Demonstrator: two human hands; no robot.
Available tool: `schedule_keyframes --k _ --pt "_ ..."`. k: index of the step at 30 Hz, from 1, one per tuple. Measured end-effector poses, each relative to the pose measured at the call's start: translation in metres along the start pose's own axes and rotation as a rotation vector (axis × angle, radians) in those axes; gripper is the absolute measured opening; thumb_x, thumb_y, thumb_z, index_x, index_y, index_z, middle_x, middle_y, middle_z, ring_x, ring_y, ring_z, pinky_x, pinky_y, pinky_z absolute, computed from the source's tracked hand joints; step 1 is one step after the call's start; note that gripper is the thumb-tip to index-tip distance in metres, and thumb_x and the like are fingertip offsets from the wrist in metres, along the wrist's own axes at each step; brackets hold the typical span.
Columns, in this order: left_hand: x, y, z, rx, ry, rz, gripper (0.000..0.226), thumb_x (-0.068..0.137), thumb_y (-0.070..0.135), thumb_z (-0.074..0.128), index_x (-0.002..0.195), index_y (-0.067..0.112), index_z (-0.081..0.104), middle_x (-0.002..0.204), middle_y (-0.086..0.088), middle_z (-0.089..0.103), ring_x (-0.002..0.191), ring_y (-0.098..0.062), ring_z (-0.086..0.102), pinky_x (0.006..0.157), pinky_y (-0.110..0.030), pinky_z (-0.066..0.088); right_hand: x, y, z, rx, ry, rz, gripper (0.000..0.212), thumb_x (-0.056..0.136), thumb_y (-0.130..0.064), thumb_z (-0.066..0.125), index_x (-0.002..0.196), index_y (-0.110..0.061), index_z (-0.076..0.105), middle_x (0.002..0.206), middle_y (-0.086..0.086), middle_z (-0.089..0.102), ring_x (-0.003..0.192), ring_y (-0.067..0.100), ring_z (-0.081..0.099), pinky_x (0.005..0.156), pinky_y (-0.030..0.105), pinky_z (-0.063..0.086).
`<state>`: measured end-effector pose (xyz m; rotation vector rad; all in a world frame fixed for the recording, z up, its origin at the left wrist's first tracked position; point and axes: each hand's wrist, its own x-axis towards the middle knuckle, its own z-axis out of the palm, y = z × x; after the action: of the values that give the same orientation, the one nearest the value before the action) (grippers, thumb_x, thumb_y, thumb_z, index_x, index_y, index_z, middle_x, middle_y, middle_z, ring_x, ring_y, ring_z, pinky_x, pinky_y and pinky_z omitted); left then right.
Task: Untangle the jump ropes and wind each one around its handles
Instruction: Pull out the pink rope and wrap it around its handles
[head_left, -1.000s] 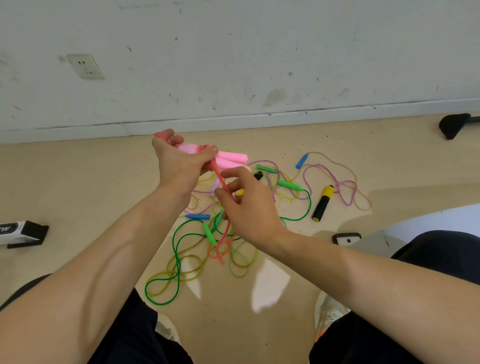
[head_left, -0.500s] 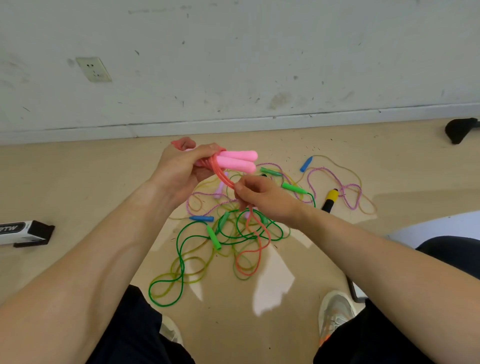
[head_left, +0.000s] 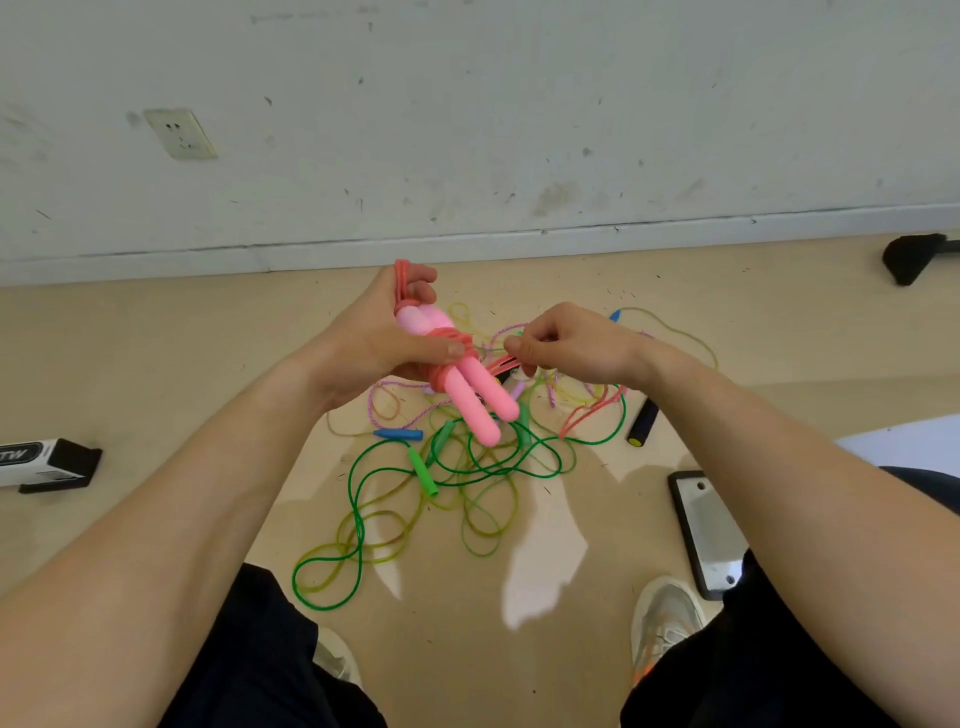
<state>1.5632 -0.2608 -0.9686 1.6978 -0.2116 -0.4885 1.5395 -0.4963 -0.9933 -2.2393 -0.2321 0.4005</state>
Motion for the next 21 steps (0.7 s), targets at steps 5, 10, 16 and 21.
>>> schedule_keyframes --k 5,10,16,21 --pt "0.004 -0.008 -0.003 0.368 0.053 0.171 0.082 0.069 -0.001 0.087 0.133 0.018 0.039 0.114 0.002 0.043 0.093 -0.008 0.052 0.067 -0.021 0.055 0.005 -0.004 -0.004 0.339 -0.120 0.149 0.034 0.102 -0.019 0.050 0.096 0.006 0.073 0.061 0.000 0.050 0.048 0.011 0.038 0.052 0.028 0.030" --pt "0.011 -0.015 -0.011 0.524 0.294 0.356 0.084 0.072 0.009 0.087 0.138 0.014 0.035 0.117 0.000 0.044 0.099 0.002 0.047 0.086 -0.012 0.043 -0.001 -0.025 0.009 0.791 -0.233 0.171 0.037 0.093 -0.006 0.045 0.124 0.007 0.061 0.071 0.006 0.055 0.056 0.021 0.050 0.064 0.035 0.046" --pt "0.011 -0.023 0.003 0.566 0.493 0.369 0.084 0.076 0.024 0.083 0.140 0.021 0.030 0.118 0.011 0.040 0.098 0.021 0.043 0.085 -0.026 0.044 -0.011 -0.051 0.046 0.705 0.035 0.064 0.024 0.105 -0.010 0.040 0.105 -0.006 0.064 0.081 0.004 0.052 0.051 0.013 0.043 0.051 0.029 0.053" --pt "0.019 -0.029 0.006 0.487 0.635 0.327 0.085 0.074 0.022 0.084 0.140 0.014 0.031 0.119 0.006 0.038 0.099 0.014 0.042 0.077 -0.001 0.035 -0.022 -0.044 0.092 0.579 0.156 0.118 0.041 0.107 -0.022 0.038 0.144 -0.035 0.048 0.077 -0.003 0.059 0.049 0.011 0.048 0.050 0.023 0.044"
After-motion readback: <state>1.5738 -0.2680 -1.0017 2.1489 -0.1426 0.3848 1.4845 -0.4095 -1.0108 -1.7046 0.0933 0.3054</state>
